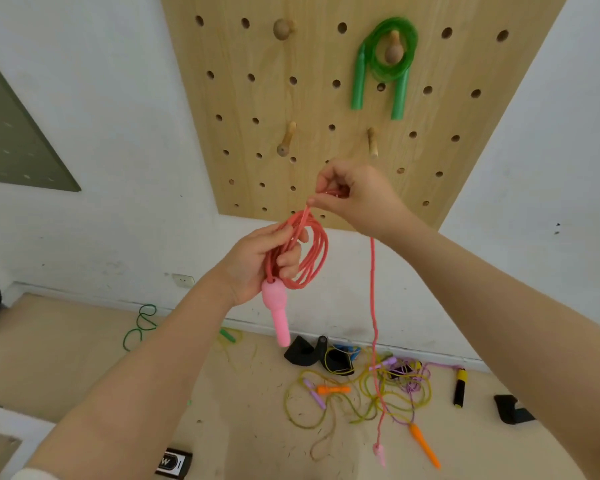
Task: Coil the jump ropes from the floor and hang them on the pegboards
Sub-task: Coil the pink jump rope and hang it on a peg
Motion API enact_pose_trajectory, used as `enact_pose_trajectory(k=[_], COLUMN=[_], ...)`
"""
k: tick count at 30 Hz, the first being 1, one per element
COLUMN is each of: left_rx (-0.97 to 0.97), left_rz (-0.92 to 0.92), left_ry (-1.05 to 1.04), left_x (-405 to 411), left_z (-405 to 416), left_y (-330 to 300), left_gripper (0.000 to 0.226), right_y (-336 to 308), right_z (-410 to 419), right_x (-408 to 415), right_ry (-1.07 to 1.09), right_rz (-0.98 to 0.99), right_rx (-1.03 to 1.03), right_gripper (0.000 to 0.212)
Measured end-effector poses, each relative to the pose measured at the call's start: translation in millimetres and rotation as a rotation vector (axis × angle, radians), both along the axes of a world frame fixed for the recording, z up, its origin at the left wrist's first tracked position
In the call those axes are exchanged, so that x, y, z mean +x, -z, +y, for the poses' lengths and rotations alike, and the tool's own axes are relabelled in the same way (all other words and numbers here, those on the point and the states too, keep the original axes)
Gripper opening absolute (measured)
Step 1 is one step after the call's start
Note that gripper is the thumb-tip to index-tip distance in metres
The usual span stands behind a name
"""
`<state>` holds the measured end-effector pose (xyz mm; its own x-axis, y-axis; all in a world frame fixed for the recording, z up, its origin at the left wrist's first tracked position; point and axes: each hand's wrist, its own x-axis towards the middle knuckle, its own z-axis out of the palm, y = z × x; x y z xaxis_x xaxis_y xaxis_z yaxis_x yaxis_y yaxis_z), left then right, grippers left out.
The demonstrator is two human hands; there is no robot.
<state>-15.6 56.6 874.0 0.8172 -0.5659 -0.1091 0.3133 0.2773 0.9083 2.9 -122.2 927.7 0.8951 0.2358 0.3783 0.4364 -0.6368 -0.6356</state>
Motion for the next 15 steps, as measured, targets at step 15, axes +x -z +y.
enact_pose_trajectory(k=[15], left_rx=[-0.289], left_rz=[-0.054], left_ry=[0.009], left_x=[9], left_z=[66], left_y=[-6], left_gripper=[0.041], right_y=[9], right_z=[77], right_x=[11], right_ry=[-0.457], right_rz=[0.657], right_rx=[0.419], right_gripper=[0.026])
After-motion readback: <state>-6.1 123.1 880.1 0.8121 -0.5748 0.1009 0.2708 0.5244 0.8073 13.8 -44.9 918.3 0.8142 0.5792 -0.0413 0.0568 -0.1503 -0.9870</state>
